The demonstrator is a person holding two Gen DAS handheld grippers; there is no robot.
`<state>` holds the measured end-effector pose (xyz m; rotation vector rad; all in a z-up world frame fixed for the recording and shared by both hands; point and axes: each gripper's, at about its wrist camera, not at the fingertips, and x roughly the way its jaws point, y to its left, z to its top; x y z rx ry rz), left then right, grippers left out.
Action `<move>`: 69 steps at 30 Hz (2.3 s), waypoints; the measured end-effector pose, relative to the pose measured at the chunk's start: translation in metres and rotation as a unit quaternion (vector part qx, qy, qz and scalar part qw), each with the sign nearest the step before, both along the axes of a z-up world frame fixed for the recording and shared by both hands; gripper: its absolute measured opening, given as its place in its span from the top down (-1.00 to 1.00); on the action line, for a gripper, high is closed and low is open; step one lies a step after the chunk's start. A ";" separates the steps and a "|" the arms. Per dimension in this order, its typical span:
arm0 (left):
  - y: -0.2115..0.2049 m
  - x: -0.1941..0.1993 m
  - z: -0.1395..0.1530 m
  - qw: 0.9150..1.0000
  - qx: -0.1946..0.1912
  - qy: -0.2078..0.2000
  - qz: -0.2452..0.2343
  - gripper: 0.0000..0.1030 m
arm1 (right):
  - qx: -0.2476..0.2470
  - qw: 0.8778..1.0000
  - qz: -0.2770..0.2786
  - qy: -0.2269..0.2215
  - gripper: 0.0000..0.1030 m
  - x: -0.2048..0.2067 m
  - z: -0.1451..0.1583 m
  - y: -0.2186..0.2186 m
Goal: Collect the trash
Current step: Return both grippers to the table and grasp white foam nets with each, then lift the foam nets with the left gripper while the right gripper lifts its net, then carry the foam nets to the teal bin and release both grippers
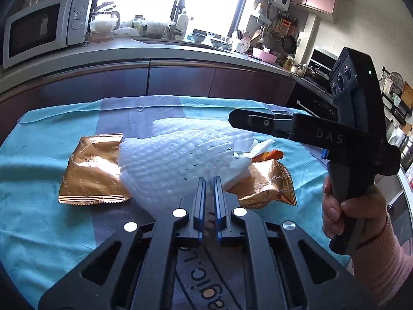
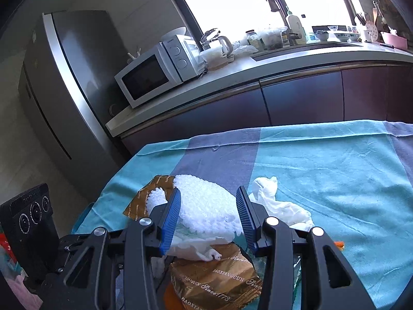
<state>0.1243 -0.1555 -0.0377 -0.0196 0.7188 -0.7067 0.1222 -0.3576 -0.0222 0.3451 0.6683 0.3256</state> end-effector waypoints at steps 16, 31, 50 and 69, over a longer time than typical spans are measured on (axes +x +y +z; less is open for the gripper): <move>0.061 -0.014 0.021 0.999 -0.050 -0.005 0.013 0.93 | -0.097 0.995 0.011 0.009 0.04 0.008 -0.003 0.039; 0.119 -0.035 0.032 0.997 -0.071 -0.020 0.035 0.93 | -0.086 0.996 -0.010 0.004 0.43 -0.004 0.006 0.035; 0.244 -0.064 0.050 0.985 -0.070 -0.059 0.146 0.93 | -0.022 0.994 0.083 -0.064 0.45 -0.043 0.053 0.097; 0.386 -0.094 0.036 0.947 -0.031 -0.055 0.314 0.93 | -0.030 0.959 0.276 -0.052 0.45 -0.021 0.041 0.279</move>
